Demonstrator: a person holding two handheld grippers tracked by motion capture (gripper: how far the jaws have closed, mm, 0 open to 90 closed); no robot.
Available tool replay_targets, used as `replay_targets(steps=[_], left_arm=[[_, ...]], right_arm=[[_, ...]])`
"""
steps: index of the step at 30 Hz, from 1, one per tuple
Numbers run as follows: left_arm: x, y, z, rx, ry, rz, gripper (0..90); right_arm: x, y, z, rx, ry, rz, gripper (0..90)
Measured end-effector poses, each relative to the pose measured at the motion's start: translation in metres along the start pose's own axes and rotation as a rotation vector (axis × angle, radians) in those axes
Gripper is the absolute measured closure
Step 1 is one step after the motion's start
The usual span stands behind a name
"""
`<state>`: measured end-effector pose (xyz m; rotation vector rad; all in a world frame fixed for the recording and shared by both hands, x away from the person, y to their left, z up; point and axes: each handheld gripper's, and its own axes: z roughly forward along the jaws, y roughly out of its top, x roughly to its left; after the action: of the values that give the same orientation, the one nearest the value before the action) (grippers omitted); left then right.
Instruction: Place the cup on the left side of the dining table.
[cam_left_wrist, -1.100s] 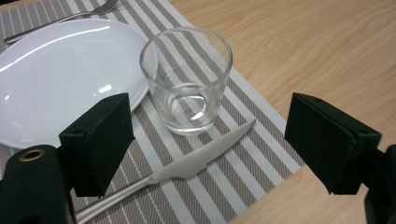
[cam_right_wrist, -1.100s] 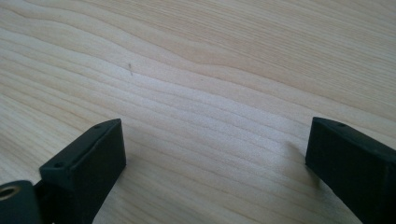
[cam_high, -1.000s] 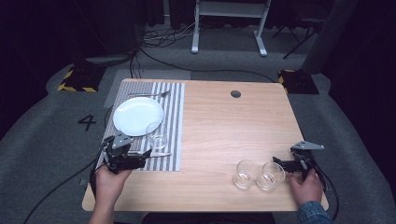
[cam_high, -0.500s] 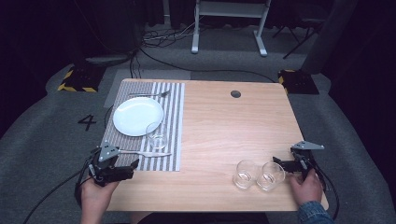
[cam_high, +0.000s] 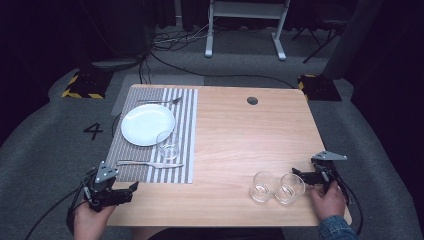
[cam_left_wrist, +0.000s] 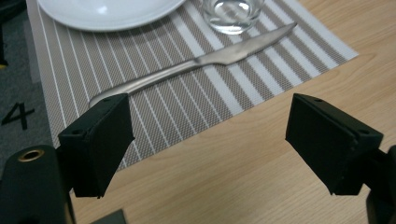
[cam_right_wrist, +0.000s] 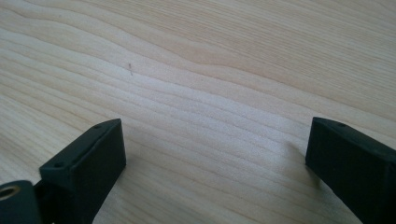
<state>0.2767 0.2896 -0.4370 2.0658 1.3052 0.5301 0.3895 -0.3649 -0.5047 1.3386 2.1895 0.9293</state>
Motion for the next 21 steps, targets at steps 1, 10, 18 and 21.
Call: replay_targets(steps=[1, 10, 18, 21], left_arm=[[0.0, 0.0, 0.0, 0.0, 0.0, 0.0, 15.2], [0.018, -0.016, 0.01, 0.058, 0.009, -0.05, 15.4], [0.021, -0.026, 0.026, 0.084, 0.014, -0.114, 15.5], [0.018, -0.028, 0.032, 0.106, 0.007, -0.134, 15.5]], right_arm=[[0.0, 0.0, 0.0, 0.0, 0.0, 0.0, 5.3], [0.0, 0.0, 0.0, 0.0, 0.001, -0.001, 5.3], [0.0, 0.0, 0.0, 0.0, 0.001, -0.001, 5.3], [0.0, 0.0, 0.0, 0.0, 0.001, -0.001, 5.3]])
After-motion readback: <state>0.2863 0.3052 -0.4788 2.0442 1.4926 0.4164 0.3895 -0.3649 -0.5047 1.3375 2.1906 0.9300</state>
